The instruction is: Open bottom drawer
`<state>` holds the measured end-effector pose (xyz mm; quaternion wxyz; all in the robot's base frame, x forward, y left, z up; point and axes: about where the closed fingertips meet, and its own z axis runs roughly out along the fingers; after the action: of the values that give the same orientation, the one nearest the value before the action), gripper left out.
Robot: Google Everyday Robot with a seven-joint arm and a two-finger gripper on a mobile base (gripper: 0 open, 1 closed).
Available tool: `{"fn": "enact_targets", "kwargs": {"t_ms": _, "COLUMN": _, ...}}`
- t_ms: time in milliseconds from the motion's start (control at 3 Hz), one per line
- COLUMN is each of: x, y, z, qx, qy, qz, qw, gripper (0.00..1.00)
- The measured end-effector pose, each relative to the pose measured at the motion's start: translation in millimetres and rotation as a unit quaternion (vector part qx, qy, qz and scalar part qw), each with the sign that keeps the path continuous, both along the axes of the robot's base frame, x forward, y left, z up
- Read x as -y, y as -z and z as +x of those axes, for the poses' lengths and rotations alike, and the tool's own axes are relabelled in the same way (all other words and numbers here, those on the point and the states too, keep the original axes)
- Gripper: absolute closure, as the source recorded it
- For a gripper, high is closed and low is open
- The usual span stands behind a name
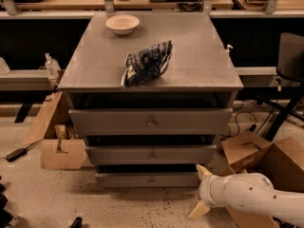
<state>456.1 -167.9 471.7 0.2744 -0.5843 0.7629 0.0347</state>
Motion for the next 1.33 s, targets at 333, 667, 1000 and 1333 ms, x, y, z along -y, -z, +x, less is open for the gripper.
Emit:
{"fn": "enact_targets", "kwargs": {"t_ms": 333, "x": 12.8, "y": 4.6, "z": 26.8, "qx": 0.022, "qy": 0.043, "qz": 0.019, "qw": 0.9987, "gripper": 0.00}}
{"fn": "enact_targets", "kwargs": {"t_ms": 667, "x": 14.1, "y": 4.9, "z": 27.1, "qx": 0.022, "qy": 0.044, "qz": 0.019, "qw": 0.9986, "gripper": 0.00}}
{"fn": "enact_targets", "kwargs": {"t_ms": 1000, "x": 2.8, "y": 31.2, "z": 22.0, "qx": 0.013, "qy": 0.041, "qz": 0.033, "qw": 0.9985, "gripper": 0.00}}
{"fn": "enact_targets", "kwargs": {"t_ms": 1333, "x": -19.6, "y": 87.8, "z": 23.2, "qx": 0.010, "qy": 0.019, "qz": 0.065, "qw": 0.9976, "gripper": 0.00}}
